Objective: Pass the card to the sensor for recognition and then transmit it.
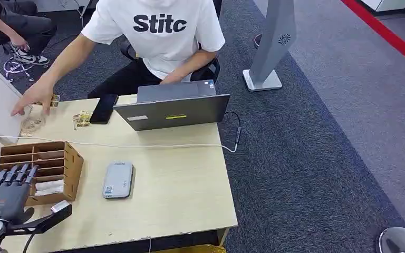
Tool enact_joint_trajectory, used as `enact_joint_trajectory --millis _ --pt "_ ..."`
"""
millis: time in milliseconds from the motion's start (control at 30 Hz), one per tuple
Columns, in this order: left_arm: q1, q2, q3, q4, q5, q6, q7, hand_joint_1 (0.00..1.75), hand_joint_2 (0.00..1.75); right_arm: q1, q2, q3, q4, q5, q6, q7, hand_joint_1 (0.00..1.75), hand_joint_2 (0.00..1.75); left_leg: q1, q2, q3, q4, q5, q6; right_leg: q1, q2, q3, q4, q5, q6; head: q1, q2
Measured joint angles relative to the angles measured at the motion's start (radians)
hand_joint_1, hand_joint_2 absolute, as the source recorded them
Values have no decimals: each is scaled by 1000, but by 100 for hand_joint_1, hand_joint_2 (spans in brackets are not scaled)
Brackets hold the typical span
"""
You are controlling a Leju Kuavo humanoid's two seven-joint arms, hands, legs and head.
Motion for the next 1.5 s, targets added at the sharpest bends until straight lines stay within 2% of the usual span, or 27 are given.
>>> enact_joint_trajectory --millis 100,367,533,600,700,733,800,833,867,933,1233,1300,1333,1367,1400,1500 --pt "-5 -22 0 17 10 34 -4 0 175 0 0 6 0 2 2 -1 0 175 0 0 0 0 0 0 0 0 0 0 0 0 0 0" --pt "-10 -55 0 39 21 51 -24 0 175 -1 0 19 0 6 5 -2 0 175 0 0 0 0 0 0 0 0 0 0 0 0 0 0" --pt "13 -78 0 18 106 120 -129 0 175 0 0 24 0 10 8 -6 0 175 0 0 0 0 0 0 0 1 0 0 0 0 0 0" --pt "36 -87 0 -17 140 123 -162 0 175 0 0 27 1 11 8 -10 0 175 0 0 0 0 0 0 0 1 0 0 0 0 0 0" --pt "75 -93 -1 -86 177 98 -183 2 175 0 0 27 2 10 9 -16 0 175 0 0 0 0 0 0 0 1 0 0 0 0 0 0" --pt "84 -93 -2 -108 185 85 -185 54 175 0 0 27 2 9 9 -18 0 175 0 0 0 0 0 0 0 1 0 0 0 0 0 0" --pt "100 -92 -3 -146 197 67 -188 54 175 0 0 27 3 8 10 -18 0 175 0 0 0 0 0 0 0 0 0 0 0 0 0 0" --pt "106 -91 -4 -159 200 61 -188 159 175 0 0 27 3 8 11 -18 0 175 0 0 0 0 0 0 0 0 0 0 0 0 0 0" --pt "110 -91 -4 -172 204 56 -188 169 175 0 0 27 3 8 12 -18 0 175 0 0 0 0 0 0 0 0 0 0 0 0 0 0" --pt "116 -88 -5 -190 208 49 -188 161 175 0 0 27 4 7 13 -19 0 175 0 0 0 0 0 0 0 0 0 0 0 0 0 0" --pt "128 -53 -5 -226 217 30 -174 169 175 0 0 27 5 0 10 -21 0 175 1 0 0 0 0 -1 0 0 0 0 0 -1 0 0" --pt "129 -50 -5 -231 217 30 -174 161 175 0 0 27 5 -1 10 -21 0 175 1 0 0 0 0 -1 0 0 0 0 0 -1 0 0" --pt "129 -48 -5 -233 217 29 -170 126 175 0 0 27 5 -2 10 -21 0 175 1 0 0 0 0 -1 0 0 0 0 0 -1 0 0" --pt "129 -47 -5 -234 214 27 -161 21 175 0 0 27 5 -3 10 -21 0 175 1 0 0 0 0 -1 0 0 0 0 0 -1 0 0" --pt "129 -45 -5 -236 213 25 -154 0 175 0 0 27 5 -5 8 -21 0 175 1 0 0 0 0 -1 0 0 0 0 0 -1 0 0" --pt "129 -33 -5 -239 212 15 -140 0 175 0 0 27 5 -9 6 -21 0 175 1 0 0 0 0 -1 0 0 0 0 0 -1 0 0"
